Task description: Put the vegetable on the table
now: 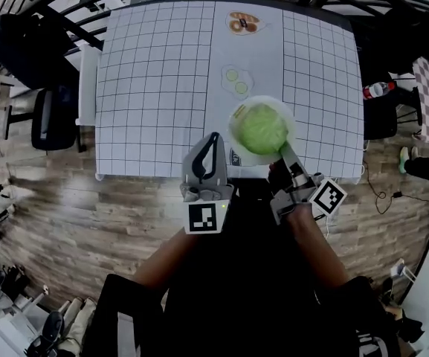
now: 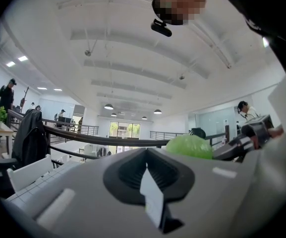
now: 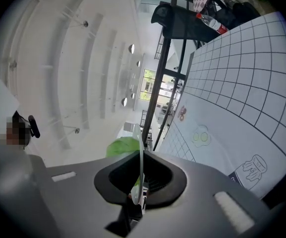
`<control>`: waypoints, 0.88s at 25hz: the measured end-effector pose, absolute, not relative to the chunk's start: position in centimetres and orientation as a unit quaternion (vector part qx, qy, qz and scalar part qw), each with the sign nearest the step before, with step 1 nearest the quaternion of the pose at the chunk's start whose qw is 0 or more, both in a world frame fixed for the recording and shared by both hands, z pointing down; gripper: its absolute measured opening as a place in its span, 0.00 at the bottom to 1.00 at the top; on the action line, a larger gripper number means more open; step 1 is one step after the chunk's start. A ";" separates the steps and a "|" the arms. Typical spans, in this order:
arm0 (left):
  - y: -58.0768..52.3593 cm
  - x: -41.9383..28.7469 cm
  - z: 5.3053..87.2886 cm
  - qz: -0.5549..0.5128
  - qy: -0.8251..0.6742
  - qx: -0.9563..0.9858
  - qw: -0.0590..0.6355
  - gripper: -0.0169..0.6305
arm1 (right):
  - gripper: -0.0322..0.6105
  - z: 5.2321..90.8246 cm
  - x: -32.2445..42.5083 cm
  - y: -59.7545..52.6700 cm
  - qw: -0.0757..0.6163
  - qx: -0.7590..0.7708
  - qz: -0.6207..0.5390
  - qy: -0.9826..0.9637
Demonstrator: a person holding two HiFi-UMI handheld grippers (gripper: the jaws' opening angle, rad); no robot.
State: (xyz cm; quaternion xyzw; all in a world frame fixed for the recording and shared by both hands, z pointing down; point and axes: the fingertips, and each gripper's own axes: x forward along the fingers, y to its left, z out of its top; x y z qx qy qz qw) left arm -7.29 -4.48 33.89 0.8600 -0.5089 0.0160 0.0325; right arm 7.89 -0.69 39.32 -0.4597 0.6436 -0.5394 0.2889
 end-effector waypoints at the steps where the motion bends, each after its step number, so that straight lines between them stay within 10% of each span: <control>1: -4.9 -7.3 33.9 0.017 -0.513 0.858 0.031 0.04 | 0.07 39.4 8.0 -1.2 0.287 -0.457 -0.542 0.644; 22: -10.1 -5.9 37.2 0.045 -0.555 0.829 0.049 0.04 | 0.07 45.7 9.6 -9.4 0.279 -0.387 -0.557 0.679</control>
